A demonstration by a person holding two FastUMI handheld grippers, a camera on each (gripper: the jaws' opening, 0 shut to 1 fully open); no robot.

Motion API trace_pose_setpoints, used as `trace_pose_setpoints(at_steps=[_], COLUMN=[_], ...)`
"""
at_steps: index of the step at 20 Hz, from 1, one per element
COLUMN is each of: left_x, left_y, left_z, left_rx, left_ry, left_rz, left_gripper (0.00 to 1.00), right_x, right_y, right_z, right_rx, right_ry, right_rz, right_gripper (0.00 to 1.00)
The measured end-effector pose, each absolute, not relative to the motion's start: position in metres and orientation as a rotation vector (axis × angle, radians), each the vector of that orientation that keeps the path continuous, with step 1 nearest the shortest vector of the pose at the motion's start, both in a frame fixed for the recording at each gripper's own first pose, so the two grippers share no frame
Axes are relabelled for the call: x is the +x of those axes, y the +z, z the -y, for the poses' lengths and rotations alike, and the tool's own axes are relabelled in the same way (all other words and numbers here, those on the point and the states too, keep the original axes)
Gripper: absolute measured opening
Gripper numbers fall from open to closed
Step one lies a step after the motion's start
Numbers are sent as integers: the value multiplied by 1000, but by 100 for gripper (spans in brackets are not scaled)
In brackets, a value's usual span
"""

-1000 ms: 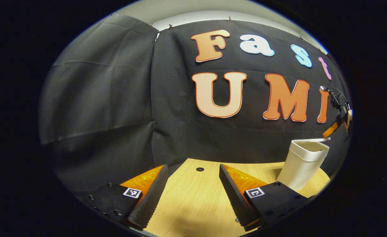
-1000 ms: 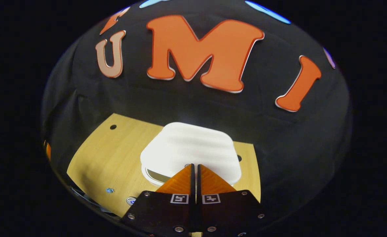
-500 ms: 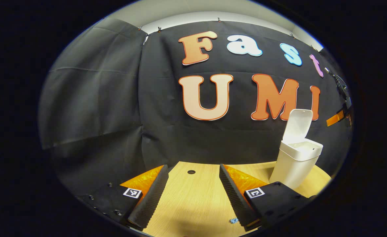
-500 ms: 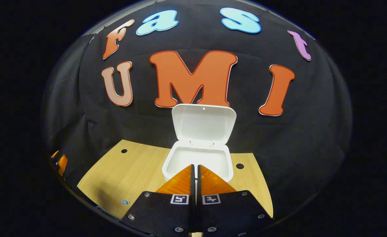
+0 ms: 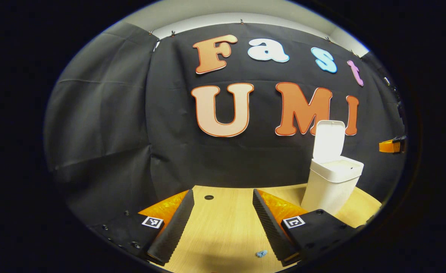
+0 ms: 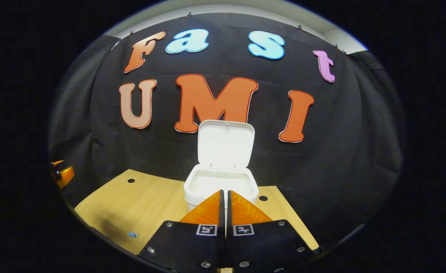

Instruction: Press the lid of the desktop garbage bin to open it, pick up the crumpled paper on the desktop and throw it into the bin, then pick up the pop can on the desktop and drop it into the bin, and finally close the garbage bin lid.

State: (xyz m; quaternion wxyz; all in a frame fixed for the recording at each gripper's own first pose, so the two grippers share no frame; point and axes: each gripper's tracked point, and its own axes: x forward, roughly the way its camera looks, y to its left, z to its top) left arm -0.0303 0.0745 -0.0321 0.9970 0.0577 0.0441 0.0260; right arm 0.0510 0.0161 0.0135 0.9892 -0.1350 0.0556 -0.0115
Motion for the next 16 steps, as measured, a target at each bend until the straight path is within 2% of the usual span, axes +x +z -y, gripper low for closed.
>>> trace_pose_setpoints(at_steps=[6, 7, 8, 9, 10, 11, 12, 13, 15, 16], left_x=[-26, -27, -27, -27, -27, -27, -26, -25, -25, -24], left_y=[-63, -70, -78, -85, -94, -102, -110, -120, -138, -145], left_z=[-49, -46, -44, -41, -39, -36, -33, -29, -20, -16], left_rx=[104, 105, 106, 107, 107, 106, 105, 102, 102, 102], left_ry=[-15, -22, -29, -35, -41, -48, -56, -66, -85, -97], left_rz=[-140, -153, -165, -180, -195, -209, -226, -243, -276, -288], left_gripper=[99, 99, 99, 99, 99, 99, 99, 99, 99, 99], right_x=[35, 33, 32, 30, 30, 30, 30, 31, 31, 30], right_y=[-13, -19, -27, -34, -40, -45, -50, -56, -62, -65], right_z=[-27, -23, -18, -13, -11, -9, -6, 0, 7, 10], right_rx=[-182, -184, -187, -185, -174, -163, -160, -165, -178, -182], right_ry=[-28, -45, -58, -71, -83, -89, -95, -109, -126, -132], right_rz=[-85, -90, -105, -123, -136, -150, -165, -179, -198, -208], right_gripper=[1, 12, 15, 27, 32, 59, 69, 84, 97, 98])
